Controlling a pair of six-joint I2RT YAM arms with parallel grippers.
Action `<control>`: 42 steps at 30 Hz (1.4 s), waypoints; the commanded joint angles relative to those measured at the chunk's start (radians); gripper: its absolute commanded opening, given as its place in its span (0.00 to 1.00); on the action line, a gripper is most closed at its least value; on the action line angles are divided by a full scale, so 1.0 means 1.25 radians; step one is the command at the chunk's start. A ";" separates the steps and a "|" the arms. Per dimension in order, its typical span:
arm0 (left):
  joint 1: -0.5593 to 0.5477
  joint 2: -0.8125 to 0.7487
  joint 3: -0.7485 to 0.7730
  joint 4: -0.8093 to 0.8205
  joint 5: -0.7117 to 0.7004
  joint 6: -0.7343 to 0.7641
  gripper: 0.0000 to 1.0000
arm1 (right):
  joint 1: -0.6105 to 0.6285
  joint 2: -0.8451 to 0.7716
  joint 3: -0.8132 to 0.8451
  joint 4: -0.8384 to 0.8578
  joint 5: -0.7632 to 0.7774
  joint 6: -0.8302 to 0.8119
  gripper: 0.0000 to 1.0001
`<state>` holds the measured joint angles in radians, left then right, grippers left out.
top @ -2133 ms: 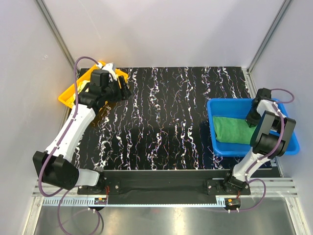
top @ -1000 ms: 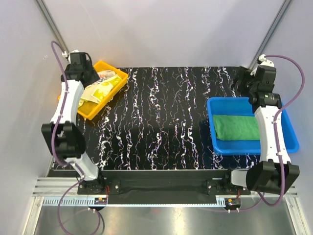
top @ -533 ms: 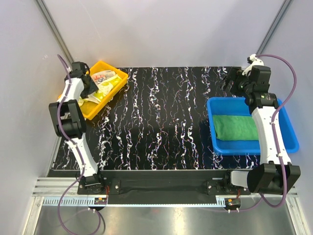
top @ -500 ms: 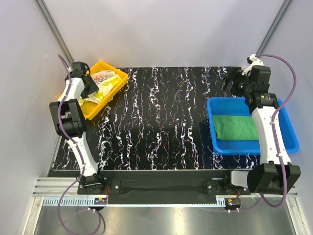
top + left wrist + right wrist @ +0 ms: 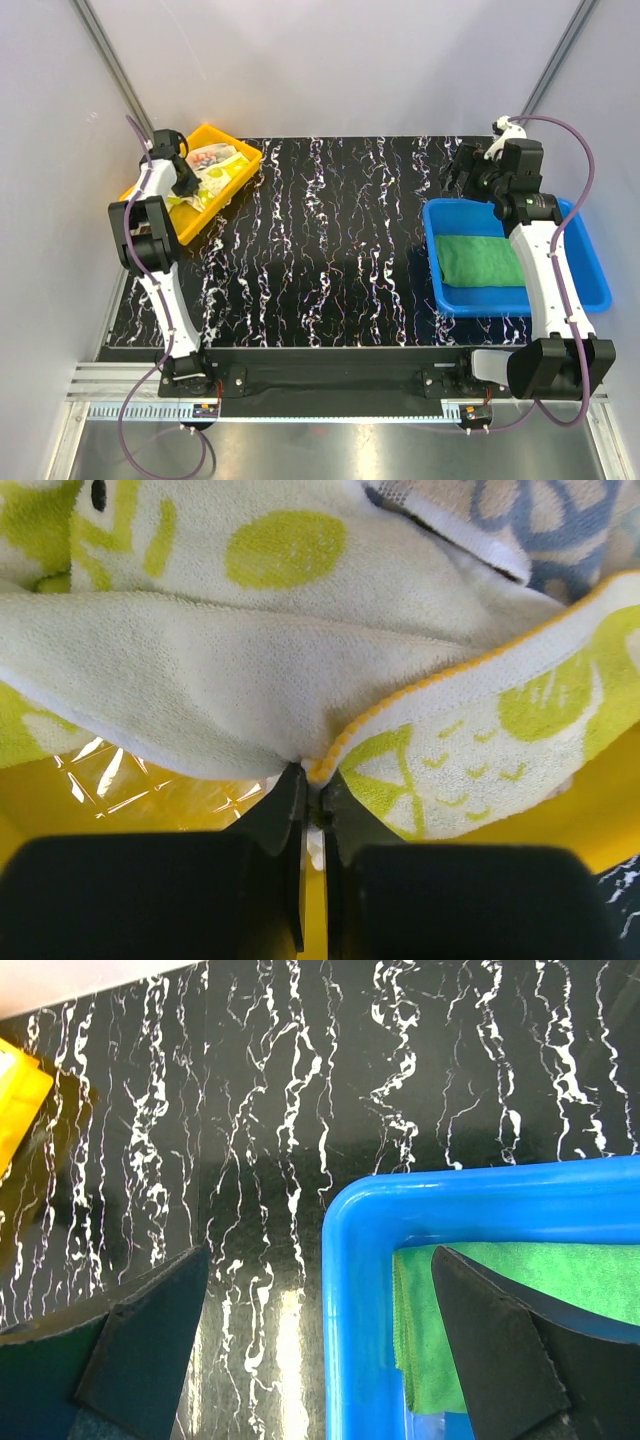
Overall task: Fold and stack the towels
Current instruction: Grab crumpled towel, then move the towel to the center of the board
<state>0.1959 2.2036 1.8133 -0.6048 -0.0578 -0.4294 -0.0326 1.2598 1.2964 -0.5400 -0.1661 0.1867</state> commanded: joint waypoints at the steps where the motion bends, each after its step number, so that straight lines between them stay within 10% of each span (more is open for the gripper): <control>1: 0.002 -0.079 0.057 0.034 0.024 0.002 0.00 | 0.015 0.002 0.004 0.004 0.020 -0.021 1.00; 7: -0.020 -0.215 0.076 0.041 0.064 -0.011 0.00 | 0.021 0.021 0.006 -0.016 0.016 -0.019 1.00; 11: -0.051 -0.274 0.099 0.015 0.050 -0.003 0.18 | 0.021 0.023 0.016 -0.040 -0.002 -0.018 1.00; 14: -0.060 -0.302 0.096 0.005 0.091 -0.016 0.00 | 0.021 0.017 0.026 -0.054 -0.016 -0.016 1.00; 27: -0.330 -0.595 -0.061 0.000 0.311 -0.019 0.01 | 0.044 -0.006 0.116 -0.113 -0.083 0.075 1.00; 42: -0.688 -0.882 -0.913 0.333 0.302 -0.257 0.28 | 0.140 0.056 0.051 -0.214 -0.018 0.076 0.92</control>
<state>-0.6155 1.1229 0.7139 -0.3355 0.3199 -0.6651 0.0856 1.2873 1.3396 -0.7940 -0.2241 0.2718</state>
